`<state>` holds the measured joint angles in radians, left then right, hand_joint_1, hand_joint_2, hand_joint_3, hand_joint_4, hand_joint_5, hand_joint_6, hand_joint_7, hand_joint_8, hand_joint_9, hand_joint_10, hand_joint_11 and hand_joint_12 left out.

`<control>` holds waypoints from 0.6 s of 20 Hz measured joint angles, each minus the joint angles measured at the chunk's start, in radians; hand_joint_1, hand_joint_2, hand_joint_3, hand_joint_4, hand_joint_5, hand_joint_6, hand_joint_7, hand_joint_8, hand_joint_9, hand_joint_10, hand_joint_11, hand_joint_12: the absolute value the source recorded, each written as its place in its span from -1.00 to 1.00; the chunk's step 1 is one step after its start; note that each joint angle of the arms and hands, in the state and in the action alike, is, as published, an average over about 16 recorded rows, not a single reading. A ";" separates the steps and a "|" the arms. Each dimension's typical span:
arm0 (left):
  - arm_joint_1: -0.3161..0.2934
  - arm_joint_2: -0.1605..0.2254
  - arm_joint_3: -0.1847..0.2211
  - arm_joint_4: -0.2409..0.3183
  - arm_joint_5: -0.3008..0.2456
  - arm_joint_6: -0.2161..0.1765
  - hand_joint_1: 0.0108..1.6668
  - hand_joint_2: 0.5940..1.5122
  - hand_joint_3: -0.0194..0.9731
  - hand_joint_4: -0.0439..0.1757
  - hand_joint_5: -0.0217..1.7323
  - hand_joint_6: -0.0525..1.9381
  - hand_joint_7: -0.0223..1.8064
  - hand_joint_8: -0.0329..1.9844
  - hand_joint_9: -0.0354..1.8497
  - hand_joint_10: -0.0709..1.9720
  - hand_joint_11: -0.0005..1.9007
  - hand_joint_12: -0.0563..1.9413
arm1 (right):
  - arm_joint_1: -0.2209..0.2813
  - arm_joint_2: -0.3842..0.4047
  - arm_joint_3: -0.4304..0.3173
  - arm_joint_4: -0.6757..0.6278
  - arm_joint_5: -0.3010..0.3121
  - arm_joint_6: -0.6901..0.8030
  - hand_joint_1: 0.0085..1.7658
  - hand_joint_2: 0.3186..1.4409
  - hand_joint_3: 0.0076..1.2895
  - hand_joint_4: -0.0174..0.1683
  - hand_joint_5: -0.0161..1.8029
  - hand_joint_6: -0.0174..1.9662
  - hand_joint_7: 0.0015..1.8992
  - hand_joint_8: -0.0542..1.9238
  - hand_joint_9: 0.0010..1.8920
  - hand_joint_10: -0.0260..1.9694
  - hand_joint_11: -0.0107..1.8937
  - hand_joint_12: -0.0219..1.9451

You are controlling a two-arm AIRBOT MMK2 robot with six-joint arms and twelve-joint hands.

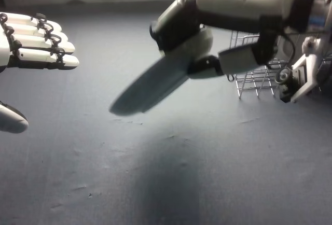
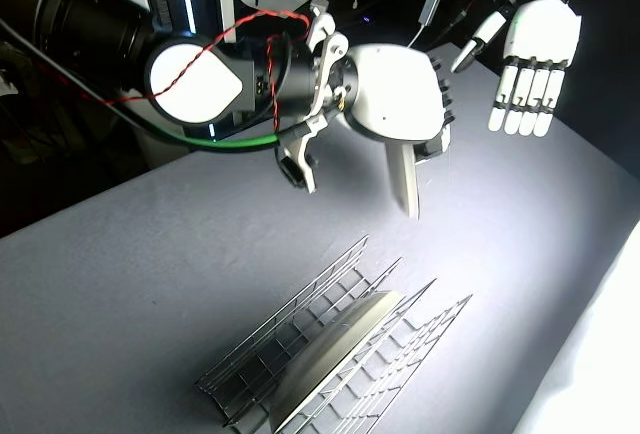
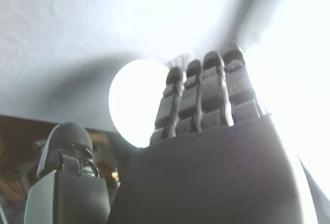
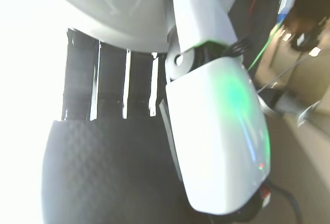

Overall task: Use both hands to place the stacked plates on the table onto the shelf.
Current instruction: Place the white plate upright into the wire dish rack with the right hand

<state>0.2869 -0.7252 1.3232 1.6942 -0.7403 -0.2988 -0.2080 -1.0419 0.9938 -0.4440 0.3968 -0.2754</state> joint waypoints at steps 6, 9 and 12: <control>-0.005 -0.001 0.008 0.009 -0.005 -0.006 -0.99 0.12 -0.93 -0.60 -0.90 -0.94 -0.96 -0.96 -0.94 -0.92 -0.98 -0.93 | 0.064 0.049 -0.031 0.210 -0.067 0.003 0.53 0.31 -0.99 -0.89 -0.07 0.20 -0.01 0.00 -0.01 0.22 -0.10 0.35; -0.007 -0.004 0.014 0.015 -0.006 -0.008 -0.99 0.12 -0.93 -0.60 -0.90 -0.94 -0.96 -0.96 -0.94 -0.92 -0.98 -0.93 | 0.087 0.079 -0.042 0.305 -0.098 0.006 0.53 0.31 -0.99 -0.89 -0.07 0.19 -0.01 -0.01 -0.01 0.21 -0.10 0.35; -0.006 -0.009 0.020 0.021 -0.006 -0.009 -0.99 0.12 -0.93 -0.60 -0.90 -0.94 -0.96 -0.97 -0.94 -0.92 -0.98 -0.93 | 0.104 0.114 -0.051 0.380 -0.125 0.008 0.54 0.31 -0.99 -0.90 -0.07 0.19 0.00 -0.01 -0.01 0.21 -0.09 0.35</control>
<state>0.2809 -0.7343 1.3436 1.7153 -0.7458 -0.3082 -0.1040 -0.9282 0.9427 -0.0643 0.2714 -0.2678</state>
